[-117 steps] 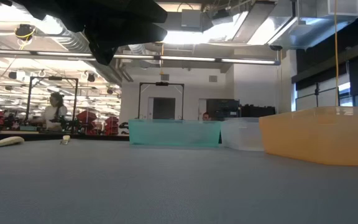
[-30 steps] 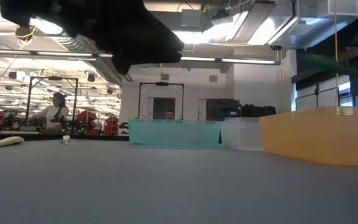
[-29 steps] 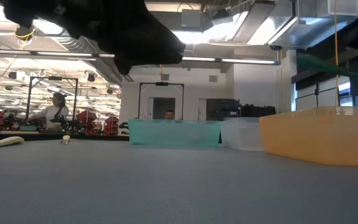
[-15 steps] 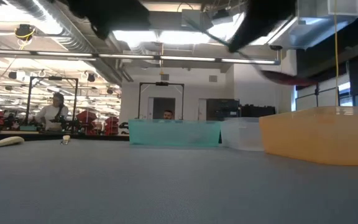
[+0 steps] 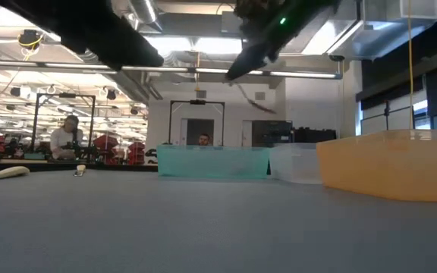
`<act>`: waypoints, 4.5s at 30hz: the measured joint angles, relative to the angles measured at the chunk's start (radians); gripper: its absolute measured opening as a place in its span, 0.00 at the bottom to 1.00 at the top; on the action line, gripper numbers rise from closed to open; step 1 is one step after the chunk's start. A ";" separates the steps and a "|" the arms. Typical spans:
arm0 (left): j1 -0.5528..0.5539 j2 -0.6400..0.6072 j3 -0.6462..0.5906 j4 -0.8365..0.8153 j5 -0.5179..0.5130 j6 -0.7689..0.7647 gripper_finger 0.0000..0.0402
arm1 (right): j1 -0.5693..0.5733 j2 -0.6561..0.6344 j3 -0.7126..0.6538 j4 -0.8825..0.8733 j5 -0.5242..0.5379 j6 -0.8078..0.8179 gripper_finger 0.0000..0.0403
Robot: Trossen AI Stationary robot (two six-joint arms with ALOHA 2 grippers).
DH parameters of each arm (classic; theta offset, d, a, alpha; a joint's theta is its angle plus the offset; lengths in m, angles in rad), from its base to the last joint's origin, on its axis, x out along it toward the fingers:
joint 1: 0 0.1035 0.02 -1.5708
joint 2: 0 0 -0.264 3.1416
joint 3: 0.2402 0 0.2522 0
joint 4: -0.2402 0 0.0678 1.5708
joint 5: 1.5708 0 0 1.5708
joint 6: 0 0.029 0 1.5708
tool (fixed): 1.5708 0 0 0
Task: Sort silverware by color (type)
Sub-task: Put the purple spoon into the green bin, then put the table knife into the orange bin
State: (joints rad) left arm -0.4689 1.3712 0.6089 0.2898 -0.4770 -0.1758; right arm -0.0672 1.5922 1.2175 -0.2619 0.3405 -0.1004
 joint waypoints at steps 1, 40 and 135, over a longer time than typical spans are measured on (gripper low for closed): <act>0.009 0.000 -0.008 0.006 0.000 -0.004 0.29 | -0.030 0.011 0.000 0.031 -0.023 -0.027 0.01; 0.063 0.001 0.091 -0.168 -0.092 -0.141 0.29 | -0.206 0.043 -0.001 -0.013 -0.307 -0.162 0.40; 0.252 -0.002 0.014 -1.159 0.354 -1.077 0.29 | 0.146 -0.017 -0.356 0.296 -0.386 -0.054 0.40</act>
State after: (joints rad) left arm -0.2165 1.3697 0.6228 -0.8692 -0.1230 -1.2529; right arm 0.0784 1.5753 0.8612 0.0344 -0.0452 -0.1539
